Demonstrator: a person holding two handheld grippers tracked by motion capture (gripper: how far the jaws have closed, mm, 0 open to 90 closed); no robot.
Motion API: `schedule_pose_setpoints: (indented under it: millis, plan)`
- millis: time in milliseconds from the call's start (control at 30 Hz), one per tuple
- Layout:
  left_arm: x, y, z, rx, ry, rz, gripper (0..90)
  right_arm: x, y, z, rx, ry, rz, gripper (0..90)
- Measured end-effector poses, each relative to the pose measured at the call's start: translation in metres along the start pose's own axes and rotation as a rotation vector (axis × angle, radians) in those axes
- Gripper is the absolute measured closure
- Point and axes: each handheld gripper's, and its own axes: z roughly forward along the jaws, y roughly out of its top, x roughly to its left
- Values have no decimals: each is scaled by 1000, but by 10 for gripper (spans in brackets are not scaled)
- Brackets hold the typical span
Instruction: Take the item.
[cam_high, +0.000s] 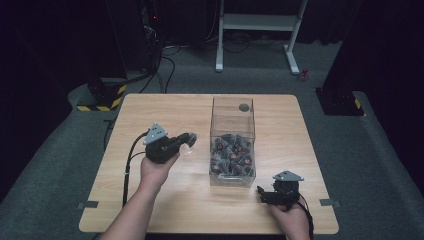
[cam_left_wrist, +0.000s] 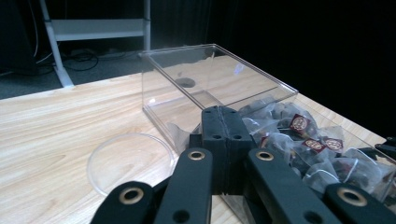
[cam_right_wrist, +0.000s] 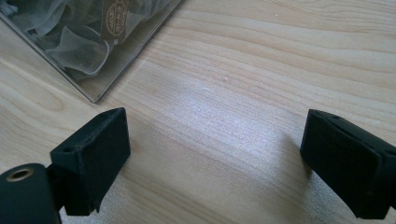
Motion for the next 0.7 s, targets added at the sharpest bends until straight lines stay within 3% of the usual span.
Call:
schedule_pose_setpoints:
  millis: [200, 700]
  plan:
    - [10, 1, -2, -10, 14, -6, 900, 0, 0, 0, 0, 0, 0, 81]
    - [17, -1, 0, -1, 58, 4, 900, 0, 1, 1, 0, 1, -2, 81]
